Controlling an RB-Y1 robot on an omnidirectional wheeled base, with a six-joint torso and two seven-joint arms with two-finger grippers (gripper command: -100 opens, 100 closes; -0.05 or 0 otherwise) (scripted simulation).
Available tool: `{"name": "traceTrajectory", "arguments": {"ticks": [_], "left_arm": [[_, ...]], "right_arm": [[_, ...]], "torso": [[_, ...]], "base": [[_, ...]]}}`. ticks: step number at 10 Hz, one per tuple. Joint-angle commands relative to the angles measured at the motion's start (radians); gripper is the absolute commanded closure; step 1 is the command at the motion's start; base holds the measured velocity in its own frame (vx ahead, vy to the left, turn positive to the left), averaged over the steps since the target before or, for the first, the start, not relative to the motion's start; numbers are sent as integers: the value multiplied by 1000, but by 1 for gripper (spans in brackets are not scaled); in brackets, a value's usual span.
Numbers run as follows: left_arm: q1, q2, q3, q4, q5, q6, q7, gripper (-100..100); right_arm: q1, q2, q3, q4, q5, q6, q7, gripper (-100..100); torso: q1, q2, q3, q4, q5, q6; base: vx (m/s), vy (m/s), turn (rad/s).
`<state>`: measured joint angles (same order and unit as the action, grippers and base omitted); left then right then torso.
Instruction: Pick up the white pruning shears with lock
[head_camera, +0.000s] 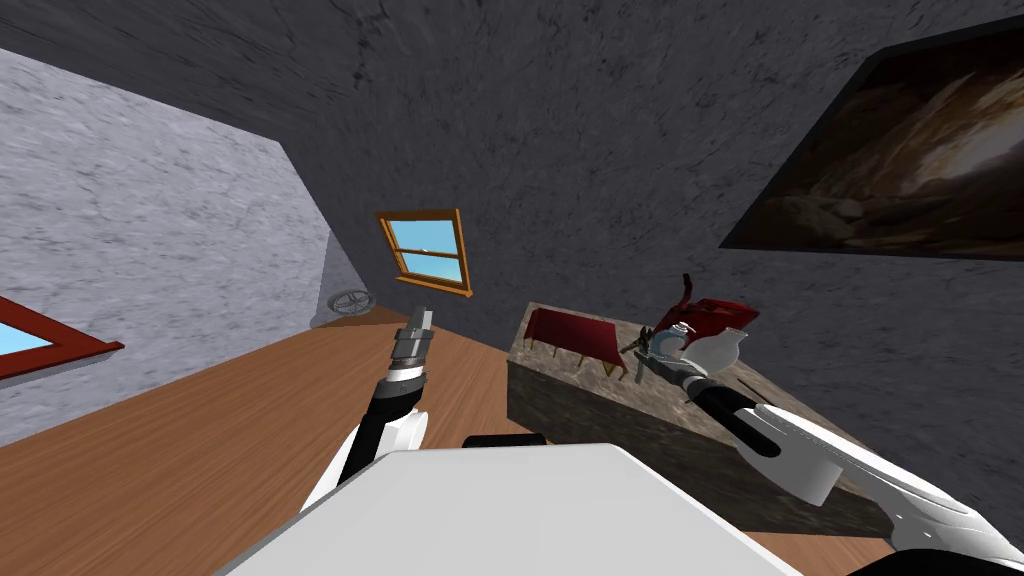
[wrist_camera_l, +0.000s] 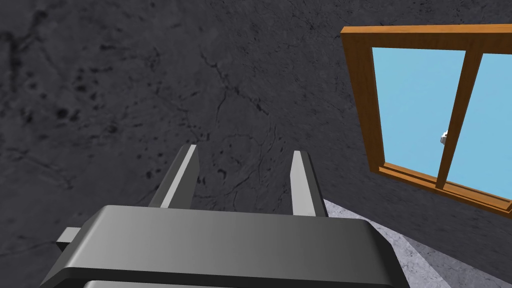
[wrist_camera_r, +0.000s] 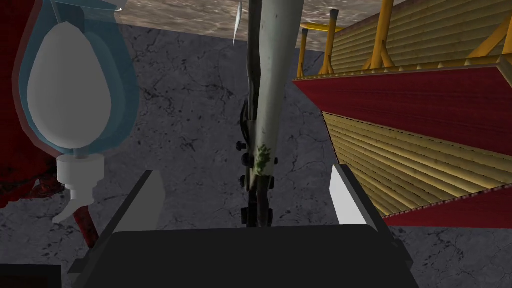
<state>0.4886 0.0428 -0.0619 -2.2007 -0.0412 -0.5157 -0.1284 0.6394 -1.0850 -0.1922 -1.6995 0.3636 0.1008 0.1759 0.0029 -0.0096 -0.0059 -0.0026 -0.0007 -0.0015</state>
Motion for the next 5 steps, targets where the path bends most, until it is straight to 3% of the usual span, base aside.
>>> {"name": "traceTrajectory", "arguments": {"ticks": [1, 2, 3, 5], "left_arm": [[0, 0, 0, 0, 0, 0, 0, 0], [0, 0, 0, 0, 0, 0, 0, 0], [0, 0, 0, 0, 0, 0, 0, 0], [0, 0, 0, 0, 0, 0, 0, 0]], "right_arm": [[0, 0, 0, 0, 0, 0, 0, -100], [-1, -1, -2, 2, 2, 2, 3, 0], [-51, -2, 49, 52, 11, -23, -11, -100], [-101, -2, 65, 85, 11, -23, -11, -100]], "torso": [[0, 0, 0, 0, 0, 0], [-3, 2, 1, 0, -1, 0], [-6, 4, 2, 1, -1, 0], [-6, 8, 5, 2, -2, 0]], "base": [[32, 41, -9], [6, 9, 1], [-35, 18, -82], [-36, 16, -21]]}}
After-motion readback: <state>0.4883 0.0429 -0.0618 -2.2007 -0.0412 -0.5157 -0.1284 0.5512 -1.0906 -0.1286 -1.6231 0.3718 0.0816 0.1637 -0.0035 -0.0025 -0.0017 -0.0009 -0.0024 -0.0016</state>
